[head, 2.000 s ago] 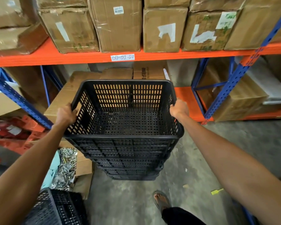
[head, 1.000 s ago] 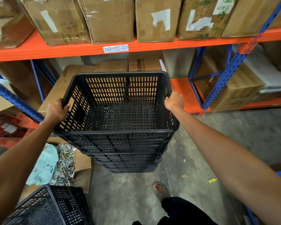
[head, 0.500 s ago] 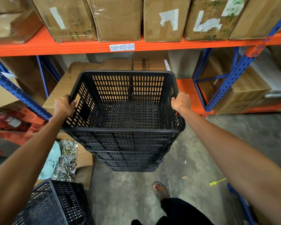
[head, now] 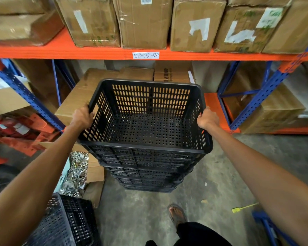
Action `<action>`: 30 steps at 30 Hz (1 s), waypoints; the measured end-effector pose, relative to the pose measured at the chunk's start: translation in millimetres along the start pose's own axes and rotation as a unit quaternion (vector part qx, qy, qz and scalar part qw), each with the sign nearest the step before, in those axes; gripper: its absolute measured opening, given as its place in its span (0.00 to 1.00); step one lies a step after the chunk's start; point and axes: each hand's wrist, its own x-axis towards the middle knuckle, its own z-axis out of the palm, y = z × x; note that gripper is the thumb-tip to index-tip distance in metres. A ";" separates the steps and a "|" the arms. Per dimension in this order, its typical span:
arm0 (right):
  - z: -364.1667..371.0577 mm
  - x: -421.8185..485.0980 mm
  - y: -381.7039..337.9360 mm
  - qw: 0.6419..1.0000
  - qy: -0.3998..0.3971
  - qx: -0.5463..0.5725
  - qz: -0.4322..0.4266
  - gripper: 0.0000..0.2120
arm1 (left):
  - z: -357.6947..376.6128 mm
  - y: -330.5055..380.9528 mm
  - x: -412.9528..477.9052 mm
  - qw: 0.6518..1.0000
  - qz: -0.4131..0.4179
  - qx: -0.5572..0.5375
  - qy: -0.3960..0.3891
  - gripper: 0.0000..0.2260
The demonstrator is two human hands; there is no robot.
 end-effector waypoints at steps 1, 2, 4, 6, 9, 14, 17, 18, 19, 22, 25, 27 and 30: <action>-0.3 -1.1 -0.8 1.000 -0.003 -0.004 -0.001 0.20 | -1.6 -2.0 -0.9 1.000 0.005 0.004 -0.009 0.19; -0.1 -2.7 -1.0 1.000 -0.005 -0.006 -0.001 0.21 | -2.2 -3.9 -1.5 1.000 0.011 0.006 -0.015 0.19; 2.0 -6.6 0.4 1.000 0.000 -0.011 -0.005 0.21 | -2.3 -8.1 -2.3 1.000 0.021 0.001 -0.018 0.20; 4.8 -8.8 3.0 1.000 0.020 -0.012 -0.022 0.23 | 1.0 -12.0 -2.3 0.999 0.027 -0.015 -0.008 0.19; 7.2 -10.3 4.5 0.997 0.036 -0.016 -0.074 0.38 | 9.2 -12.8 0.3 0.998 0.049 -0.002 0.034 0.17; 6.8 -10.9 -0.4 0.970 0.036 -0.166 -0.175 0.44 | 16.3 -5.0 17.4 0.991 0.125 0.050 0.018 0.41; 7.8 -6.0 -0.6 0.966 0.011 -0.173 -0.194 0.39 | 16.9 -2.5 29.3 0.989 0.128 0.068 0.008 0.45; 8.1 -3.8 -0.1 0.968 0.008 -0.158 -0.193 0.37 | 17.2 -1.2 32.6 0.988 0.132 0.077 0.007 0.45; 8.3 -1.7 0.1 0.973 0.007 -0.134 -0.190 0.35 | 17.8 -0.6 35.8 0.986 0.143 0.089 0.007 0.45; 9.5 6.7 2.0 0.978 0.012 -0.095 -0.185 0.33 | 19.3 -1.0 43.6 0.972 0.193 0.131 0.016 0.44; 8.9 11.2 4.4 0.974 -0.016 -0.119 -0.194 0.36 | 18.3 -6.3 46.3 0.965 0.218 0.143 0.013 0.42; 8.5 10.3 6.9 0.969 -0.042 -0.138 -0.198 0.40 | 19.0 -9.1 48.2 0.966 0.220 0.137 0.010 0.40; 9.7 6.5 6.9 0.961 -0.031 -0.178 -0.208 0.46 | 22.6 -13.2 51.6 0.962 0.231 0.141 0.013 0.39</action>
